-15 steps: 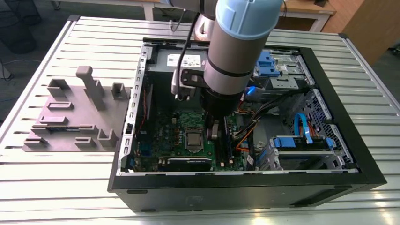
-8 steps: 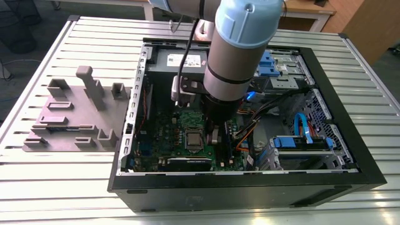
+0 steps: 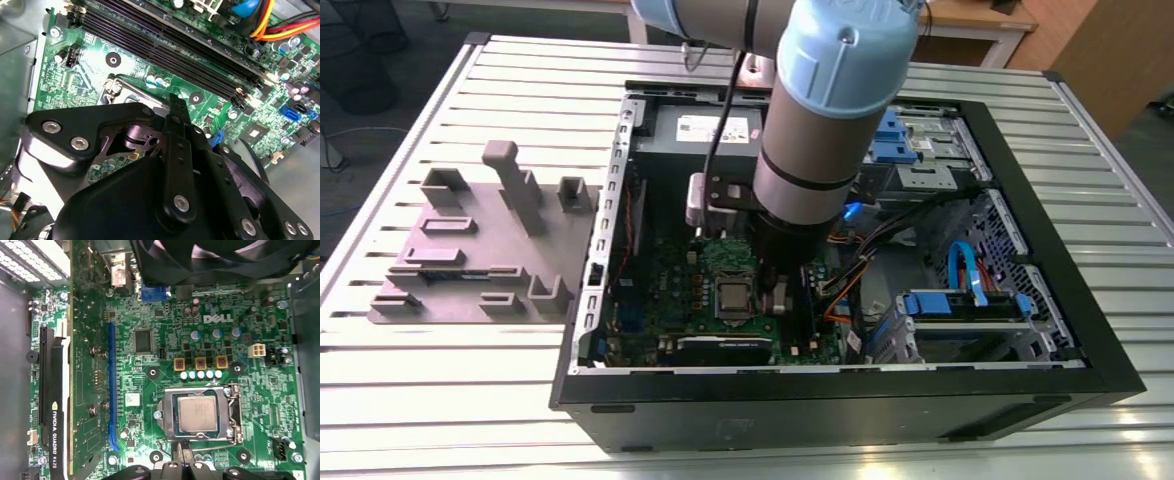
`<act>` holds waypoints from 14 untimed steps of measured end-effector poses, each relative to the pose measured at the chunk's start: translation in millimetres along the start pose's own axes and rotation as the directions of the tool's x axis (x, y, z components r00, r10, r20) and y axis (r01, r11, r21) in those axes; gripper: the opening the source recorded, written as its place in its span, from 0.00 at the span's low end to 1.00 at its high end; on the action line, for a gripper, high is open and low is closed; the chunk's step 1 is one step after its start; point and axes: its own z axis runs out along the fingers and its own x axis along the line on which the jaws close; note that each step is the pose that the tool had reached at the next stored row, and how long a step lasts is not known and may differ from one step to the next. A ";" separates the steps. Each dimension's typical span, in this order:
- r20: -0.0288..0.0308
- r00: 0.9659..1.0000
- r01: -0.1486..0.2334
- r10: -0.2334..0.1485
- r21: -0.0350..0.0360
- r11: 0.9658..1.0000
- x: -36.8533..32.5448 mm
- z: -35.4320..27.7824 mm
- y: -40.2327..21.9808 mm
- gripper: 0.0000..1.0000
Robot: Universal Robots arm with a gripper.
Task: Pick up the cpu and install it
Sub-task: 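Install the first cpu locking lever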
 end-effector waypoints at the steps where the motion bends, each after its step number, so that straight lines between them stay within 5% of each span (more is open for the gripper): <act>1: 0.000 1.000 0.004 -0.004 0.000 1.000 0.1 1.1 0.0 0.10; 14: -0.001 1.000 0.020 -0.020 0.001 1.000 2.8 9.9 -0.6 0.10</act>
